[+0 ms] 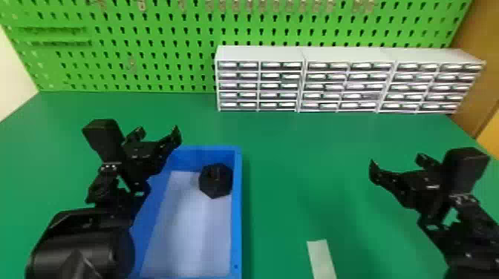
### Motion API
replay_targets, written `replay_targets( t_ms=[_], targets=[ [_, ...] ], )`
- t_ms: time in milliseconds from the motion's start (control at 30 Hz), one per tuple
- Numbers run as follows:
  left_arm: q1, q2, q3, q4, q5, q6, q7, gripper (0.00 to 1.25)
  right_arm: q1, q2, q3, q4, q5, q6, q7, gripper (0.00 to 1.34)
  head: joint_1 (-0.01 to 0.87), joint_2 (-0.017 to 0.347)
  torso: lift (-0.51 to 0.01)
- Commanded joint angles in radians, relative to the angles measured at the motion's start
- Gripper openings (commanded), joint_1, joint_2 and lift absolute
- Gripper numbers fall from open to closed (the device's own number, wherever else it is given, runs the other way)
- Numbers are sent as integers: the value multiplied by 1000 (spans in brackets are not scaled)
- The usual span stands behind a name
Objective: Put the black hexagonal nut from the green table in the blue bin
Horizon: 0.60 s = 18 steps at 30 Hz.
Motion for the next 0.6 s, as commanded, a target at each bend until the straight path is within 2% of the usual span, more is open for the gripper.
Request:
replay_targets(
  t_ms=[0,567],
  targets=[
    [0,-3,0,-1,0,0,-1,919,0,0,-1,0,-3,0,0,1230,686,51,-97],
    [0,-3,-2,0,2,0,-1,919,3,0,-1,0,-6,0,0,1230,686,51,-97]
  ],
)
